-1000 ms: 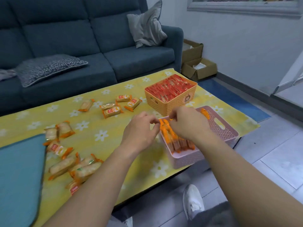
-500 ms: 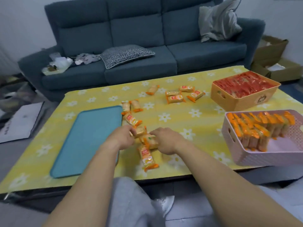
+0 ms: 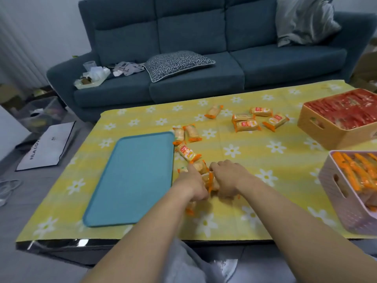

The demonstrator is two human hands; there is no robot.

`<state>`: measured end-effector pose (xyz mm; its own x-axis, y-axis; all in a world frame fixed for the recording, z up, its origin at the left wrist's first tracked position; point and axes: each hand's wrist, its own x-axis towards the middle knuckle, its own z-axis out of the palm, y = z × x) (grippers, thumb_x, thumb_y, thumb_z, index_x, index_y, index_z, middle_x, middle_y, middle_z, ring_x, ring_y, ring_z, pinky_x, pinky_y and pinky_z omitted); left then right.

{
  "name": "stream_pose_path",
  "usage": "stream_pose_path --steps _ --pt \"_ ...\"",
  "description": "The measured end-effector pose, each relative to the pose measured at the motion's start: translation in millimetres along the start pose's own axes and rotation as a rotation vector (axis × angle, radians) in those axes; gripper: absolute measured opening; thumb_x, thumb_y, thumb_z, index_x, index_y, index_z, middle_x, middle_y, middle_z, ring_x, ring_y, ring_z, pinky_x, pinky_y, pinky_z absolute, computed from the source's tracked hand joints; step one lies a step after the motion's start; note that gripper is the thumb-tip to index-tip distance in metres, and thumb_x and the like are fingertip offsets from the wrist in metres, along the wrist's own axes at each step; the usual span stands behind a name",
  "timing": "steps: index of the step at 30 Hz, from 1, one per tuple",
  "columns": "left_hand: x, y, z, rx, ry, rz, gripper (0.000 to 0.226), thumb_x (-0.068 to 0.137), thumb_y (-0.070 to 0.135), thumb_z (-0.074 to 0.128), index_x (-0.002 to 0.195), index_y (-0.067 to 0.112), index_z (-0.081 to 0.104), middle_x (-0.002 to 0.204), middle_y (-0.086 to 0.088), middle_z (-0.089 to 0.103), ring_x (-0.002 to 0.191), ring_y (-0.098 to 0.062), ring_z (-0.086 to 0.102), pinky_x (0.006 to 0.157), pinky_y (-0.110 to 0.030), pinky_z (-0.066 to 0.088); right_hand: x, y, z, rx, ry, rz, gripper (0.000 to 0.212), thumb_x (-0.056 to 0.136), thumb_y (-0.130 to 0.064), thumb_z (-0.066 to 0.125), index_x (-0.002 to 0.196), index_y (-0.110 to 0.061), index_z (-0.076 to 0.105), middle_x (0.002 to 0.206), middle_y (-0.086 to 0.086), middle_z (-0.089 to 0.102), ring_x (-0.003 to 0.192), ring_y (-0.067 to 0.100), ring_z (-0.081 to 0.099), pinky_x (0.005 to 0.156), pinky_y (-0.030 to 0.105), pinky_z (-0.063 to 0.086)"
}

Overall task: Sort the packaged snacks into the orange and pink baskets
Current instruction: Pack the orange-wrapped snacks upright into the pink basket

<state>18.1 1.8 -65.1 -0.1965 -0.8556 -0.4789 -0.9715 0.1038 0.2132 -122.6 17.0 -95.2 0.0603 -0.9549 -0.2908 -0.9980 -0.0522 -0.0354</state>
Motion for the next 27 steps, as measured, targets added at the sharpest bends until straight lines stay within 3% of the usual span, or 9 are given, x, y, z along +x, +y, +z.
stream_pose_path --steps 2,4,8,12,15,17,19,24,27 --pt "6.7 -9.3 -6.2 -0.049 0.172 0.034 0.082 0.087 0.026 0.07 0.148 0.004 0.021 0.142 -0.016 0.037 0.129 -0.038 0.051 0.102 -0.043 0.045 5.1 6.3 -4.0 0.027 -0.09 0.045 0.072 0.067 -0.045 0.081 0.128 -0.02 0.051 0.129 0.007 0.057 0.122 0.03 0.053 0.093 0.04 0.048" --pt "16.1 -17.2 -11.2 -0.005 0.245 0.031 0.074 0.086 0.023 0.069 0.145 0.006 0.027 0.139 -0.014 0.034 0.125 -0.039 0.052 0.1 -0.045 0.045 8.7 15.3 -10.1 0.15 -0.159 0.077 0.062 0.065 -0.049 0.079 0.116 -0.02 0.059 0.117 0.005 0.065 0.11 0.027 0.062 0.087 0.037 0.054" --pt "38.1 -24.1 -12.2 0.134 0.185 0.029 0.068 0.08 0.032 0.076 0.138 0.018 0.043 0.137 -0.009 0.035 0.118 -0.035 0.054 0.092 -0.043 0.049 13.5 26.2 -29.1 0.549 0.03 0.168 0.049 0.069 -0.039 0.081 0.105 -0.014 0.059 0.104 0.005 0.068 0.096 0.025 0.064 0.08 0.036 0.055" --pt "50.7 -21.0 -9.3 0.162 0.215 0.048 0.055 0.083 0.036 0.073 0.13 0.021 0.049 0.129 -0.004 0.06 0.119 -0.031 0.057 0.089 -0.042 0.05 40.3 6.9 -46.6 0.91 0.253 0.23 0.049 0.071 -0.031 0.084 0.106 -0.013 0.054 0.102 0.003 0.064 0.096 0.025 0.061 0.076 0.034 0.047" --pt "51.2 -27.9 -23.0 -0.138 0.134 -0.046 0.052 0.067 0.055 0.061 0.107 0.022 0.067 0.108 -0.002 0.071 0.105 -0.028 0.066 0.088 -0.037 0.055 72.7 -9.6 -53.9 1.01 0.258 0.197 0.032 0.07 -0.032 0.083 0.089 -0.017 0.063 0.085 0.0 0.066 0.085 0.022 0.063 0.073 0.033 0.048" --pt "56.1 -41.5 -34.0 -0.381 0.193 -0.116 0.042 0.059 0.054 0.061 0.08 0.019 0.071 0.085 -0.003 0.071 0.087 -0.027 0.068 0.073 -0.032 0.053 93.4 -19.3 -54.3 1.027 0.218 0.191 0.023 0.071 -0.034 0.082 0.074 -0.018 0.065 0.076 -0.001 0.068 0.078 0.019 0.066 0.072 0.033 0.05" --pt "67.5 -56.4 -37.0 -0.585 0.324 -0.19 0.034 0.067 0.047 0.072 0.064 0.014 0.064 0.071 -0.005 0.066 0.076 -0.029 0.065 0.062 -0.031 0.045 114.2 -27.9 -50.3 1.011 0.144 0.174 0.039 0.065 -0.048 0.08 0.085 -0.015 0.072 0.088 0.005 0.075 0.089 0.023 0.071 0.08 0.036 0.056" --pt "97.7 -70.9 -39.4 -0.721 0.44 -0.307 0.026 0.075 0.036 0.075 0.067 0.015 0.062 0.068 -0.002 0.064 0.079 -0.03 0.066 0.066 -0.031 0.048 137.3 -31.8 -43.0 0.836 0.055 0.14 0.028 0.078 -0.041 0.076 0.077 -0.017 0.062 0.085 0.005 0.067 0.082 0.022 0.065 0.072 0.03 0.052" --pt "113.9 -77.6 -52.4 -0.871 0.537 -0.293 0.024 0.078 0.036 0.074 0.072 0.014 0.066 0.069 -0.003 0.066 0.074 -0.028 0.065 0.058 -0.03 0.043 138.5 -35.0 -37.0 0.631 0.059 0.152 0.043 0.068 -0.04 0.077 0.097 -0.018 0.054 0.09 0.0 0.066 0.093 0.024 0.067 0.091 0.041 0.05"
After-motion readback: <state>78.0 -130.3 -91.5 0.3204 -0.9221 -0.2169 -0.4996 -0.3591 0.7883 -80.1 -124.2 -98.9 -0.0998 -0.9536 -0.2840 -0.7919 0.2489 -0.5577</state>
